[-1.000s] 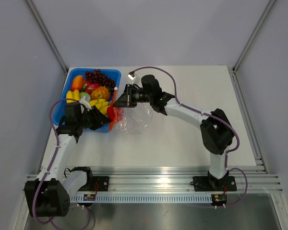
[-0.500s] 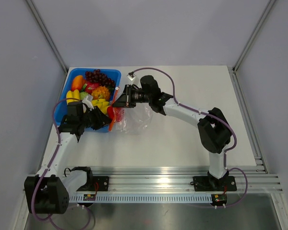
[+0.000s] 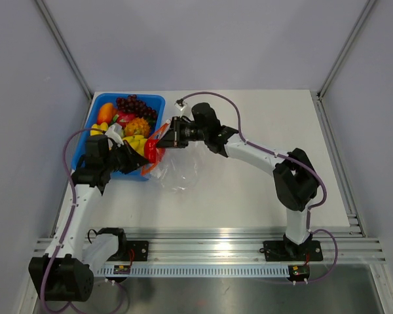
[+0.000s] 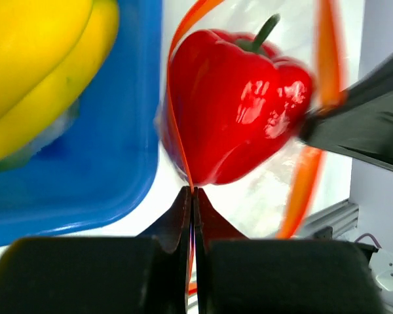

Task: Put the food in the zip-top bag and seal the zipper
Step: Adjust the zipper food storage bag at the center of the board.

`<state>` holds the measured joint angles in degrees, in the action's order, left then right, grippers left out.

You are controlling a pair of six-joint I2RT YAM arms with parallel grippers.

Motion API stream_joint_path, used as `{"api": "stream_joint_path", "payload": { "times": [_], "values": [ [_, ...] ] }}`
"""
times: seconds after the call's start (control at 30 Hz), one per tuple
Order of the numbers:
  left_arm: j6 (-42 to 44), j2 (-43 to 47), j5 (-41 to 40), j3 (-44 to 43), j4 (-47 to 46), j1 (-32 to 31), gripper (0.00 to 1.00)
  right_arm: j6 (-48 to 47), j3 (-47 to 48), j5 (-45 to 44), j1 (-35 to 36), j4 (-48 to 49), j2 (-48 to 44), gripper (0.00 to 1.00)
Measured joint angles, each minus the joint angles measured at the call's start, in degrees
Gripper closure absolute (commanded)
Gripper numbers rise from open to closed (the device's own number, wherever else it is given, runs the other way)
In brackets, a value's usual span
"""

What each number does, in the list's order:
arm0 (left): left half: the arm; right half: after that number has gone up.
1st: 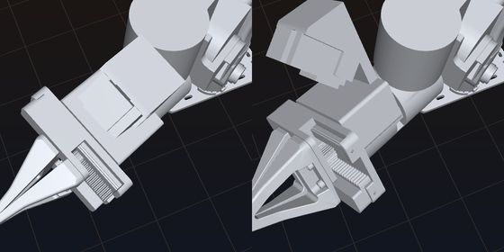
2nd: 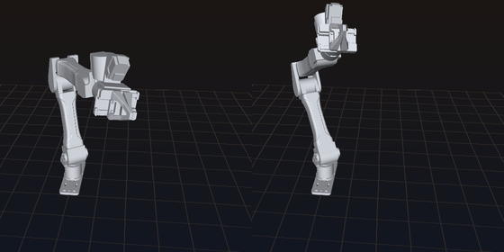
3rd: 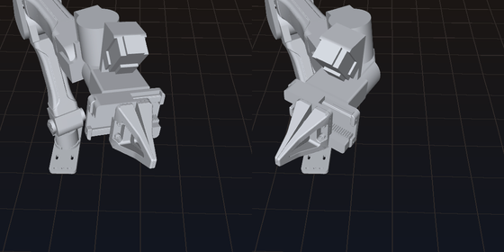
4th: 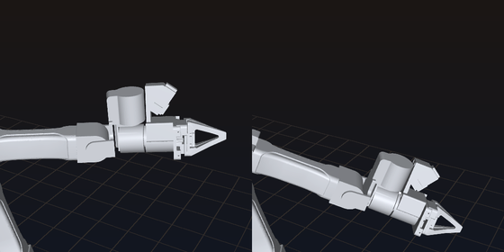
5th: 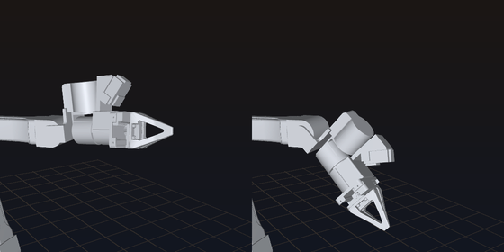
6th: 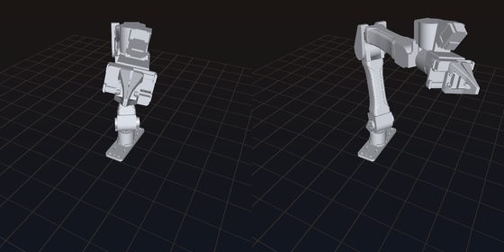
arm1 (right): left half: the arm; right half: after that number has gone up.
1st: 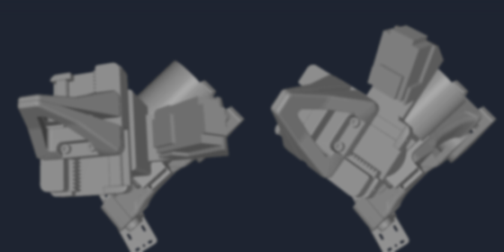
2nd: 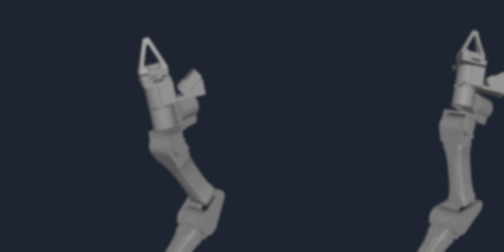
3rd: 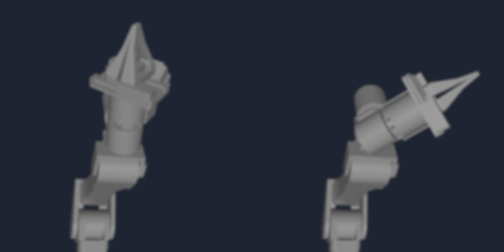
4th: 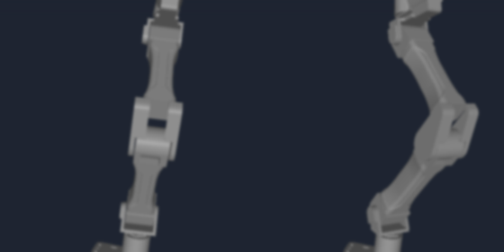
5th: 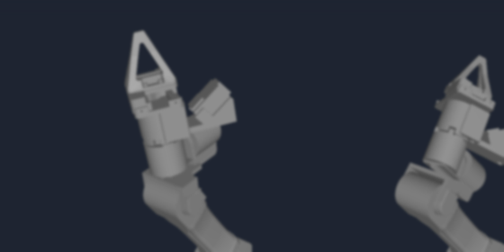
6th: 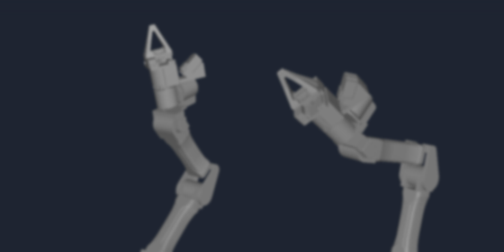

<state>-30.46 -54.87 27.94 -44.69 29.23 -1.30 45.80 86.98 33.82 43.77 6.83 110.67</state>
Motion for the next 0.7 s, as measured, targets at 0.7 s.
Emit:
{"api": "stream_joint_path", "payload": {
  "times": [0.7],
  "values": [
    [0.8,6.6,-0.4,-9.9,4.4,-3.3,1.00,-9.2,-6.5,-17.1,-0.5,-19.5,-22.5,1.00]
  ]
}}
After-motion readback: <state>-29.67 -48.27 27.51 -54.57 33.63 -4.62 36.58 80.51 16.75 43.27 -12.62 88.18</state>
